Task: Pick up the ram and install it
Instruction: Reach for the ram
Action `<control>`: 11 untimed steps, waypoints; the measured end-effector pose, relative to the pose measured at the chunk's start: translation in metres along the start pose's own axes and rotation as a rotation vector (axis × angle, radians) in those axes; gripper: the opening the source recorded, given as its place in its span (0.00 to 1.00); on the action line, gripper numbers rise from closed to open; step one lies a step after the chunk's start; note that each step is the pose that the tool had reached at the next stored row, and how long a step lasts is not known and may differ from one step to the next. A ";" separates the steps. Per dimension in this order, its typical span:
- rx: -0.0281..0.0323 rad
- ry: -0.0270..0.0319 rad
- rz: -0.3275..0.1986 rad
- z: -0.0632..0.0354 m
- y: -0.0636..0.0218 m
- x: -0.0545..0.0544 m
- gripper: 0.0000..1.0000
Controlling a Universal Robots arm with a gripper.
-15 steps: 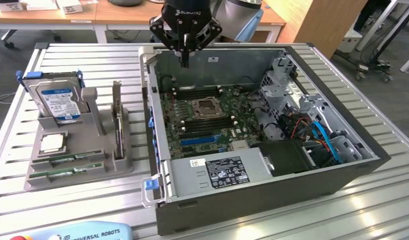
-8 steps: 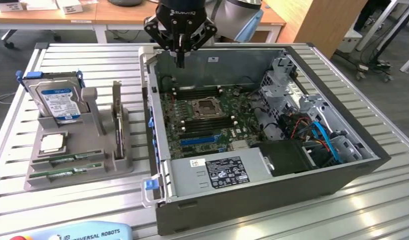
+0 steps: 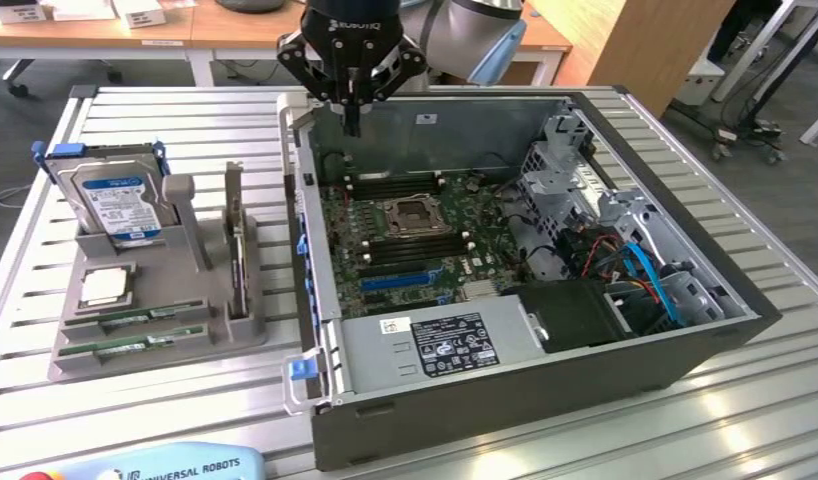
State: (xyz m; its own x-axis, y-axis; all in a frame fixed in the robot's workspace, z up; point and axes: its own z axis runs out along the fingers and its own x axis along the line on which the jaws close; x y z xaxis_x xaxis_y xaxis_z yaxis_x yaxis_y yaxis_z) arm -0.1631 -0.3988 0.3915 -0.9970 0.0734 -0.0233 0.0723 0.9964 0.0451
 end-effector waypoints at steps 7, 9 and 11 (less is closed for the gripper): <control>-0.0001 0.0000 0.000 0.0005 -0.0006 0.008 0.10; 0.0000 0.0000 0.000 0.0005 -0.0008 0.011 0.10; 0.0000 0.0000 0.000 0.0006 -0.0010 0.013 0.10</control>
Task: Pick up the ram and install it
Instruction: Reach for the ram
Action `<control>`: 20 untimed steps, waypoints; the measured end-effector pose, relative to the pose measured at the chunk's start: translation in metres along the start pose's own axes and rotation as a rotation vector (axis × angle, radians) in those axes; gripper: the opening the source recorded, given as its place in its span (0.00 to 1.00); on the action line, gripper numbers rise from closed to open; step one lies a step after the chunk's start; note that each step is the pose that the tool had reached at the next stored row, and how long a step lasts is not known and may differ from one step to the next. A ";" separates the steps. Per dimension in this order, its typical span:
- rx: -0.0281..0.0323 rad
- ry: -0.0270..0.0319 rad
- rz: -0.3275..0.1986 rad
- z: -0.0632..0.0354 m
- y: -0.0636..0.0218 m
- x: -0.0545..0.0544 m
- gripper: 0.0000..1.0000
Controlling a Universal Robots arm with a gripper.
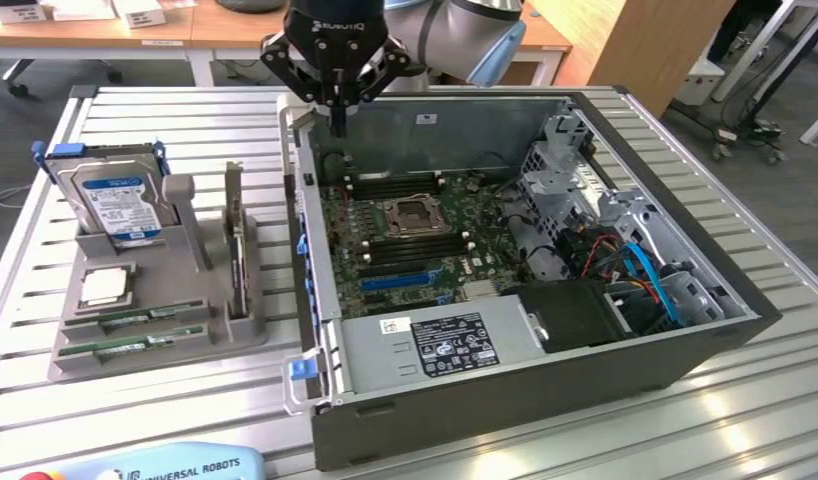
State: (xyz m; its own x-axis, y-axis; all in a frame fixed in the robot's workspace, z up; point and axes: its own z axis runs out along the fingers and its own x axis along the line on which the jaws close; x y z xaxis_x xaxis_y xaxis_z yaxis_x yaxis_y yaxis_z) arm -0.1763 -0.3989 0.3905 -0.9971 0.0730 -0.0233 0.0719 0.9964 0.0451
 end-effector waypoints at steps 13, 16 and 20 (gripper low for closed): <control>0.0000 0.0000 0.000 0.0005 -0.0014 0.019 0.10; 0.0001 0.0000 0.000 0.0004 -0.0018 0.025 0.10; 0.0000 0.0000 -0.001 0.0003 -0.0023 0.032 0.10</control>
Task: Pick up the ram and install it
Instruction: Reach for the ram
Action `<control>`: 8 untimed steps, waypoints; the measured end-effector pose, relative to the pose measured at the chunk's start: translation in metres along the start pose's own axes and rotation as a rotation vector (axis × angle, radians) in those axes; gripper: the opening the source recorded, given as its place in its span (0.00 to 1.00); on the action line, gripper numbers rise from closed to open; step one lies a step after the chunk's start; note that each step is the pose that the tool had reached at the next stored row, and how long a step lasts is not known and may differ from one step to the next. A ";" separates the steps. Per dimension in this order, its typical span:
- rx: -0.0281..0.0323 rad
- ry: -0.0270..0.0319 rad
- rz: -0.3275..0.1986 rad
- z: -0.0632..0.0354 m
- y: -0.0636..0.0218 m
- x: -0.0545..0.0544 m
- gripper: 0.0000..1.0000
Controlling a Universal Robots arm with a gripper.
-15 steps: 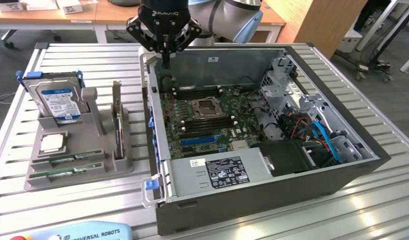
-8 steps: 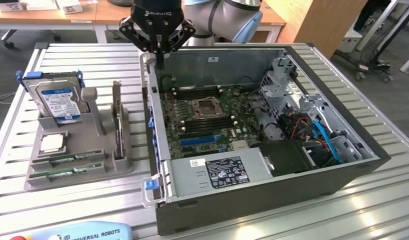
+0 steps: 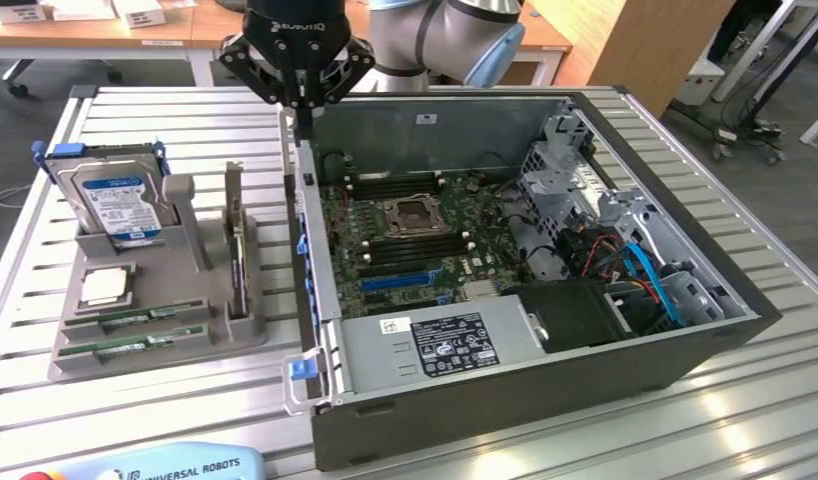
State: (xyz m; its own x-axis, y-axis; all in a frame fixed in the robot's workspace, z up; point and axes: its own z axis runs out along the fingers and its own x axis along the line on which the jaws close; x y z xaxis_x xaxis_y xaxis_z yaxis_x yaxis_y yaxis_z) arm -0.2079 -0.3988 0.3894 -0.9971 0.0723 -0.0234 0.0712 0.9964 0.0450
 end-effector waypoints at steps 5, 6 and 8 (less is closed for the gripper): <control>0.0000 0.0001 0.000 -0.0002 -0.0006 0.009 0.10; 0.0000 0.0001 0.000 -0.0002 -0.0007 0.010 0.10; 0.0000 0.0000 0.000 -0.0003 -0.0010 0.014 0.10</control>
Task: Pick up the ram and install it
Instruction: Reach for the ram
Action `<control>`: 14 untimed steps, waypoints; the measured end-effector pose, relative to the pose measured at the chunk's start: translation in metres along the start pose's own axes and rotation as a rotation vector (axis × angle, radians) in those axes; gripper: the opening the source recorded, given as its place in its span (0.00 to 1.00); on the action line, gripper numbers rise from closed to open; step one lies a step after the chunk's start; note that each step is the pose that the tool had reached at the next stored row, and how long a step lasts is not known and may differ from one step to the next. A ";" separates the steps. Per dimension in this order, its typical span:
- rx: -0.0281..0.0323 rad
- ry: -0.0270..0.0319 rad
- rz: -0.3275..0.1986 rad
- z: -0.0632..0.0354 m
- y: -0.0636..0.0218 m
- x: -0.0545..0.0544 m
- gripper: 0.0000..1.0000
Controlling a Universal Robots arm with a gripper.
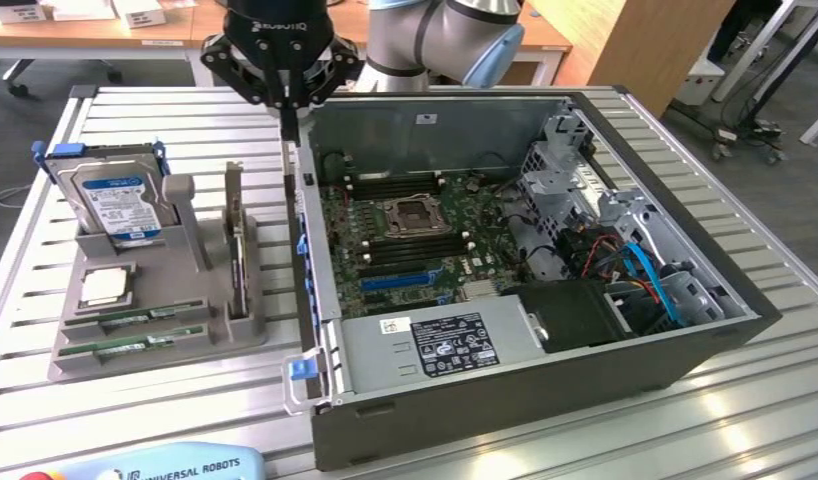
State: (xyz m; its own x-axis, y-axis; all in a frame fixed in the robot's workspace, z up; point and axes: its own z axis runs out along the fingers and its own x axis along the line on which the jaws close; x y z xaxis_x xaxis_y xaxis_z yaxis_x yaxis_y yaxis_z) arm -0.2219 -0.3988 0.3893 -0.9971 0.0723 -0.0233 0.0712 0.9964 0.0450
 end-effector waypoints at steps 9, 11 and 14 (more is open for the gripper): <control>0.0000 0.0000 0.000 -0.0004 -0.0012 0.017 0.10; 0.0000 0.0000 0.000 -0.0005 -0.0015 0.020 0.10; 0.0000 0.0000 0.000 -0.0007 -0.0019 0.026 0.10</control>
State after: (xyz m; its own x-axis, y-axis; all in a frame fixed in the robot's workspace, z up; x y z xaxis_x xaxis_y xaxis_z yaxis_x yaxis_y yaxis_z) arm -0.2481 -0.3988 0.3893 -0.9971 0.0722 -0.0233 0.0711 0.9965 0.0450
